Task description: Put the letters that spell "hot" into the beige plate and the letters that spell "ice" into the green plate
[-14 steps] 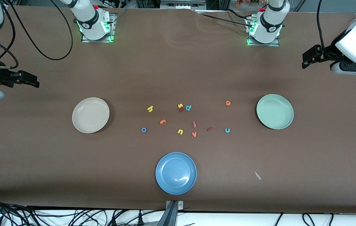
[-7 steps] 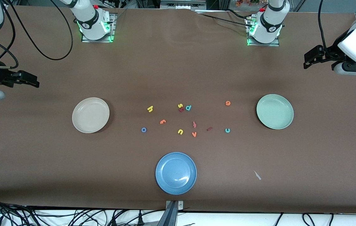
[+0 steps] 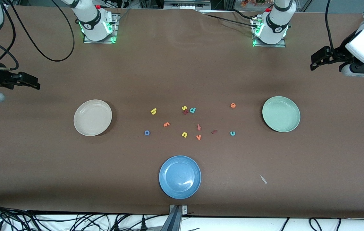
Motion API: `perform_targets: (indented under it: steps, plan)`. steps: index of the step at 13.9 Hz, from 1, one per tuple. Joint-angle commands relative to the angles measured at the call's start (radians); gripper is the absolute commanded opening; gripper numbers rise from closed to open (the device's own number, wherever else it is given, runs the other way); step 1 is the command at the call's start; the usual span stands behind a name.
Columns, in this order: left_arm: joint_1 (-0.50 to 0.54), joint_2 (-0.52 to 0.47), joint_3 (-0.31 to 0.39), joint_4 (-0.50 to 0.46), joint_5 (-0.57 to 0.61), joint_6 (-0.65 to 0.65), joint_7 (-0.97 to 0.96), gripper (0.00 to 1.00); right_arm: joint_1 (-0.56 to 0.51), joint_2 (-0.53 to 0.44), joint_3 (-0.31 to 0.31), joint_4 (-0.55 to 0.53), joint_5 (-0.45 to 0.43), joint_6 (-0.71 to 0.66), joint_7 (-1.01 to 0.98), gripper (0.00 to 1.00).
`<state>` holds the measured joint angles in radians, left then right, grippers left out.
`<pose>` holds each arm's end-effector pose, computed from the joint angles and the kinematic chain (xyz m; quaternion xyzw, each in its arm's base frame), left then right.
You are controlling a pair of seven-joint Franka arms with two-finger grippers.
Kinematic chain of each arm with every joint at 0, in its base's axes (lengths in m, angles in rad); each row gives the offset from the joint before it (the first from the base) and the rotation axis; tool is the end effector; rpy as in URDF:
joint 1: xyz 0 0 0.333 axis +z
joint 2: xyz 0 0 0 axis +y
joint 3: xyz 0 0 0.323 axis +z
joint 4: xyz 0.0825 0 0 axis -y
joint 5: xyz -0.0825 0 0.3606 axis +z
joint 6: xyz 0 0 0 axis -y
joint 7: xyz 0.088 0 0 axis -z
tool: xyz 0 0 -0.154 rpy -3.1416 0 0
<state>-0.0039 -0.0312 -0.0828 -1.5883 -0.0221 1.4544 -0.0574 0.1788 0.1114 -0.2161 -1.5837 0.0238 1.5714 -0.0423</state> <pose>0.5013 -0.0478 0.5836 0.9985 -0.0153 -0.0519 0.0060 0.5537 -0.0118 0.5196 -0.9982 -0.0017 0.0605 0.0023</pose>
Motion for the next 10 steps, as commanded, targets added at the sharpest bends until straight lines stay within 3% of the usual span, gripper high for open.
perform_targets:
  steps: [1,10]
  plan:
    - [0.001,0.011,-0.005,0.03,0.022,-0.02,-0.004,1.0,-0.002,0.007,0.001,0.021,-0.01,-0.021,-0.001,1.0]
    - [-0.013,0.036,-0.006,0.031,0.011,-0.009,-0.005,1.0,0.008,0.01,0.004,0.024,-0.011,-0.019,-0.005,1.0]
